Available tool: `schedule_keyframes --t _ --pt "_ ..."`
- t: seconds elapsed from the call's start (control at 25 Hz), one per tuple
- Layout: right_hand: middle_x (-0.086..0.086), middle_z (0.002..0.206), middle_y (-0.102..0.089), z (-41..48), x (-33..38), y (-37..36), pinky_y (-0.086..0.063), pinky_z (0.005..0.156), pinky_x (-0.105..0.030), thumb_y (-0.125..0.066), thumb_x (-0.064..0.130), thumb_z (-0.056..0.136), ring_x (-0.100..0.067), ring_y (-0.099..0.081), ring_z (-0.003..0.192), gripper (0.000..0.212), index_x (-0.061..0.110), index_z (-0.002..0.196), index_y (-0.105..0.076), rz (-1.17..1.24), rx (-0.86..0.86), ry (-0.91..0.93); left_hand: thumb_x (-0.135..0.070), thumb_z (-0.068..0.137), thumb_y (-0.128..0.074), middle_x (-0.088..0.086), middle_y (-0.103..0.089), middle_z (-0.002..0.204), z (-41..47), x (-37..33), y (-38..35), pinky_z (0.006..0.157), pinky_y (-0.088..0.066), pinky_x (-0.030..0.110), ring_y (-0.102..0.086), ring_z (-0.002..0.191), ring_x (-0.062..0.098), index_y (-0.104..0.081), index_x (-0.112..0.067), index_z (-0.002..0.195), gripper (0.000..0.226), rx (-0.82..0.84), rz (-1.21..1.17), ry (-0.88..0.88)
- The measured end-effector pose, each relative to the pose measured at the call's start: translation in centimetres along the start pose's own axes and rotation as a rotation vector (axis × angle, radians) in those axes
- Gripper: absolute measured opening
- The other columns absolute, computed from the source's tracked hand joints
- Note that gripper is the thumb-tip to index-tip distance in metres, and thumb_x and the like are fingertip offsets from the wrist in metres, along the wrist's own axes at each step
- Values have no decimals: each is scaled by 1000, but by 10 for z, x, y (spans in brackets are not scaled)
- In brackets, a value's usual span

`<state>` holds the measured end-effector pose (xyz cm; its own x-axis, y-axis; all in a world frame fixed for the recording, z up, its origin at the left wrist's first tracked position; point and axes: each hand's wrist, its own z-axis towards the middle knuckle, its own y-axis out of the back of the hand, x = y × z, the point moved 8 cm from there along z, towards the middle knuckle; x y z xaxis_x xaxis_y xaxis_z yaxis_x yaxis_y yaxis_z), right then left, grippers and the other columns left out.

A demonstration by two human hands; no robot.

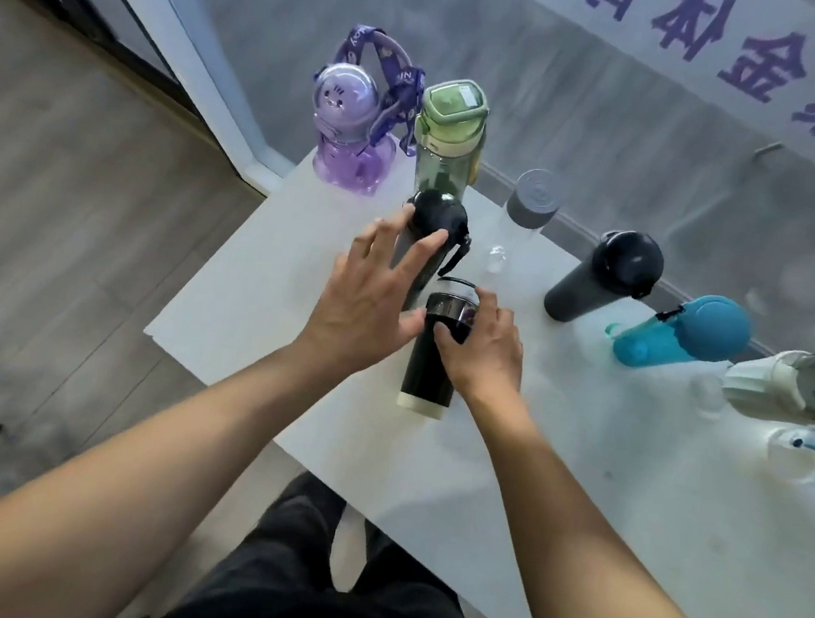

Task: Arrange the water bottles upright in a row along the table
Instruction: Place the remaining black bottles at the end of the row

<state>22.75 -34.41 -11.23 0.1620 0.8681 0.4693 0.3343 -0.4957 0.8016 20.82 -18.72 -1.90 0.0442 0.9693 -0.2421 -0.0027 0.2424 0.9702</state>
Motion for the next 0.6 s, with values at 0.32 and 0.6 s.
schedule_keyframes --t 0.32,0.6 --pt "-11 129 -51 13 -5 -29 -49 94 -42 -69 54 78 -37 -58 115 93 30 152 -19 144 28 -216 -40 79 -70 7 -47 140 44 29 -74 93 -49 52 -52 115 38 -37 -23 148 78 215 -122 26" --pt "-7 123 -55 6 -18 -40 -51 90 -43 -68 54 73 -32 -58 111 85 31 142 -25 242 -20 -313 -43 80 -71 8 -51 129 81 49 -104 92 -41 45 -51 113 35 -42 -19 138 69 302 72 28"
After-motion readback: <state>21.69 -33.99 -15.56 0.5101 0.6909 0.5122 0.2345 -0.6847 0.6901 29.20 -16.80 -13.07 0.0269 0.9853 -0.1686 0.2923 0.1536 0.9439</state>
